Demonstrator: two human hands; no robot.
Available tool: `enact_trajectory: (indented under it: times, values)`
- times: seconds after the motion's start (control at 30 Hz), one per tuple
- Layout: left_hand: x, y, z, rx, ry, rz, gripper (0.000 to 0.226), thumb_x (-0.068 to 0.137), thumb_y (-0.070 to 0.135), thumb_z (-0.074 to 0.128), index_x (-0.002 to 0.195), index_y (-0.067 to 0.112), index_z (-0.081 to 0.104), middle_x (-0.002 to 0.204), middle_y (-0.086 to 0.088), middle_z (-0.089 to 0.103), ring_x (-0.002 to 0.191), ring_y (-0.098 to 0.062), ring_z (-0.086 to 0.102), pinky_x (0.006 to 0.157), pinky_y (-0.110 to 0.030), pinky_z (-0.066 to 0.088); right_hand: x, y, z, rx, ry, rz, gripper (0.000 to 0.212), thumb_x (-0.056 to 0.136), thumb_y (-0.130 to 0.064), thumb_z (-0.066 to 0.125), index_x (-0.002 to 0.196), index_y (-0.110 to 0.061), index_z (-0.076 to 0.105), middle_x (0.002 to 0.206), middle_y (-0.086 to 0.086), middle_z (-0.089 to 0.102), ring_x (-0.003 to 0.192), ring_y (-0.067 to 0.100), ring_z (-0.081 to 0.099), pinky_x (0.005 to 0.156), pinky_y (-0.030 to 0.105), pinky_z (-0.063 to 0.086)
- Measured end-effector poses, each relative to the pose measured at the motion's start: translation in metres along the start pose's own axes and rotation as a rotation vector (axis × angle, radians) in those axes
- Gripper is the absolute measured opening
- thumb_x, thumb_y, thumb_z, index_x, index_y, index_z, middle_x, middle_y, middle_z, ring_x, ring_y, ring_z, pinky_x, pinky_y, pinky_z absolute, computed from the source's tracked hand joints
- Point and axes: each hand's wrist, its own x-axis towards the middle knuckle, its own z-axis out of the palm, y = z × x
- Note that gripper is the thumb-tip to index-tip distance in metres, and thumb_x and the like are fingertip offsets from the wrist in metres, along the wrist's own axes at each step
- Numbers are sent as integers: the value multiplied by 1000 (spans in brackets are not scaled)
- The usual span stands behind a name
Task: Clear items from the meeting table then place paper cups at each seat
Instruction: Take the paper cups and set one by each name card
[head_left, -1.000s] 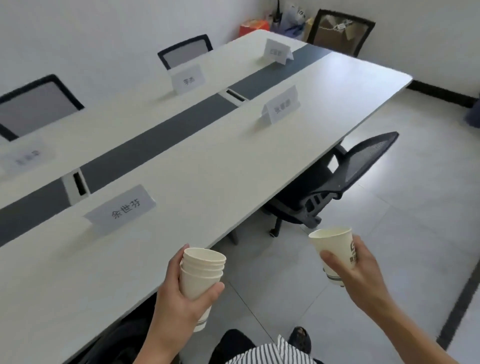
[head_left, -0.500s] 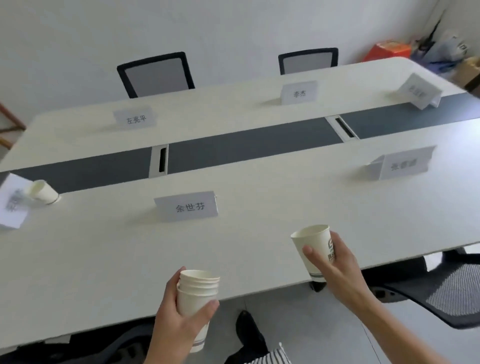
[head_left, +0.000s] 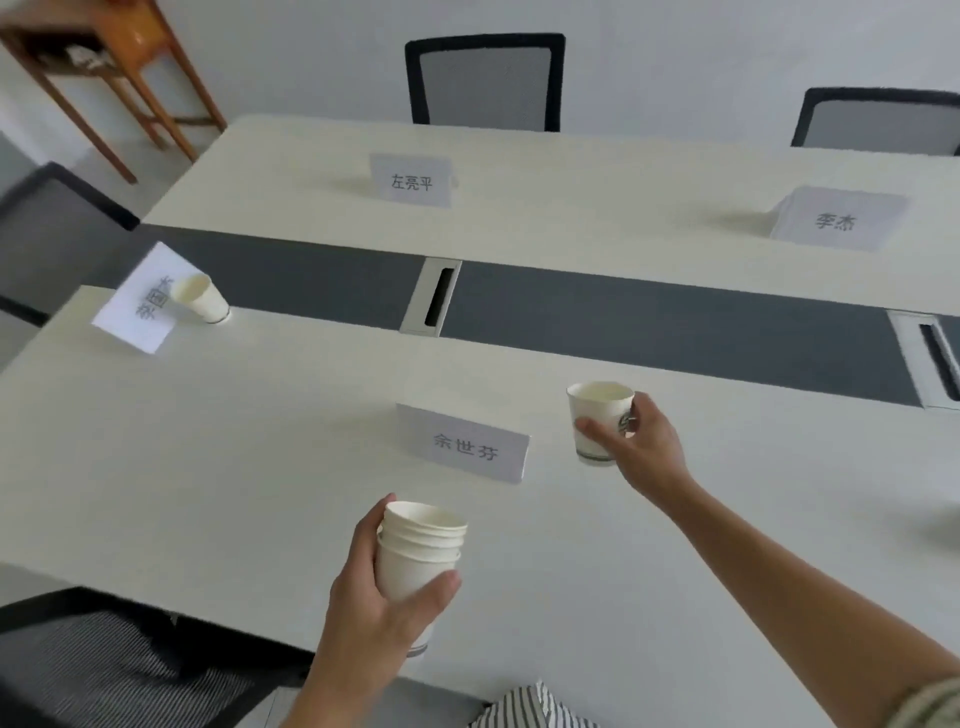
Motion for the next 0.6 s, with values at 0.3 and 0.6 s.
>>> enact_trajectory:
  times: [0.3, 0.6]
  values:
    - [-5, -22, 5, 57, 285, -197, 91, 35, 48, 78, 121, 45, 47, 99, 28, 66, 79, 0, 67, 66, -9, 52, 141, -24, 99, 76, -148, -20, 68, 70, -24, 81, 125, -16, 43, 107, -2, 55, 97, 20, 51, 77, 32, 41]
    - [-2, -19, 10, 57, 305, -245, 90, 35, 48, 76, 119, 48, 44, 95, 36, 63, 81, 4, 65, 63, -3, 48, 153, 11, 118, -14, -183, -46, 62, 72, -19, 78, 124, -18, 45, 108, -2, 58, 105, 22, 54, 82, 33, 44]
